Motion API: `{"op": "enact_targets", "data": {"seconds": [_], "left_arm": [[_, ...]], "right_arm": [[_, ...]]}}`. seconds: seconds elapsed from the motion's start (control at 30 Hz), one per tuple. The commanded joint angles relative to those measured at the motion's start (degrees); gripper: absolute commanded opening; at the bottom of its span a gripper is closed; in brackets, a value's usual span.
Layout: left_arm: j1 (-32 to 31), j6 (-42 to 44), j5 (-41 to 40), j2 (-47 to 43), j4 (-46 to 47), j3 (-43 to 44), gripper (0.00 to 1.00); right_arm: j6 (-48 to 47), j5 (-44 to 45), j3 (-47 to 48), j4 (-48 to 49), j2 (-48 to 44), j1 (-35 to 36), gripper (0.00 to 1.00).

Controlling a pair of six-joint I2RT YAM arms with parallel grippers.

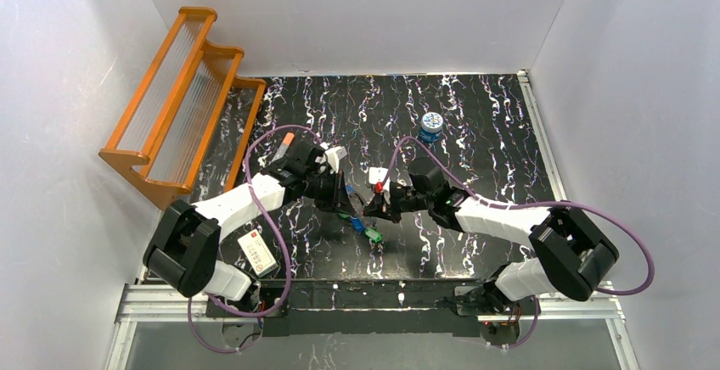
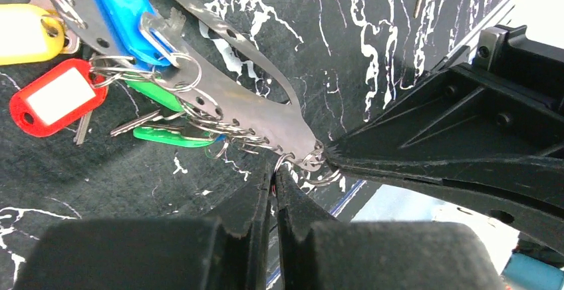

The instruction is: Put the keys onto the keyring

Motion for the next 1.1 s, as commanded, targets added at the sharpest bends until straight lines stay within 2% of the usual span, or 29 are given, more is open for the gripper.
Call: {"op": "enact_targets", "data": {"seconds": [0.0,0.07,0.1,0.17,0.37,0.7,0.83,1.07], "left_arm": [[0.6,4.0,-5.3,-2.7,-6.8,1.3,0.21],[0.6,5.9,-8.6,-4.2,-9.1,2.8,0.52],[0.6,6.6,-10.1,-5.3,-9.7,3.3,0.62],[0.6,7.8,-12.5,-7.9,-10.3,4.1,0.7],[0.6,9.3,-14.6,-15.6,-7.6,2.7,0.73],[0.6,12.2,-5.5,-25.6,8.5,-4.8,0.74],[0.6,15.2,-1.0,-26.9,15.0,-8.4,0.74],[0.6,25.3,5.9,-23.4,17.2,-9.2,0.73]], "right_arm": [[0.6,-2.1,-1.5,4.3,-2.6,-0.7,0.01],[0.5,-3.0,-1.5,4.5,-2.6,-0.8,0.01],[0.6,-3.2,-1.4,4.6,-2.6,-0.8,0.01],[1.1,-3.4,-1.6,5.2,-2.8,-0.7,0.01],[5.4,-3.3,-2.9,9.8,-3.2,-1.2,0.01],[13.6,-4.6,-1.3,11.9,-3.2,-3.0,0.01],[15.4,-4.8,0.2,9.7,-3.1,-3.8,0.01],[15.6,-6.3,2.0,6.9,-3.5,-4.6,0.01]]}}
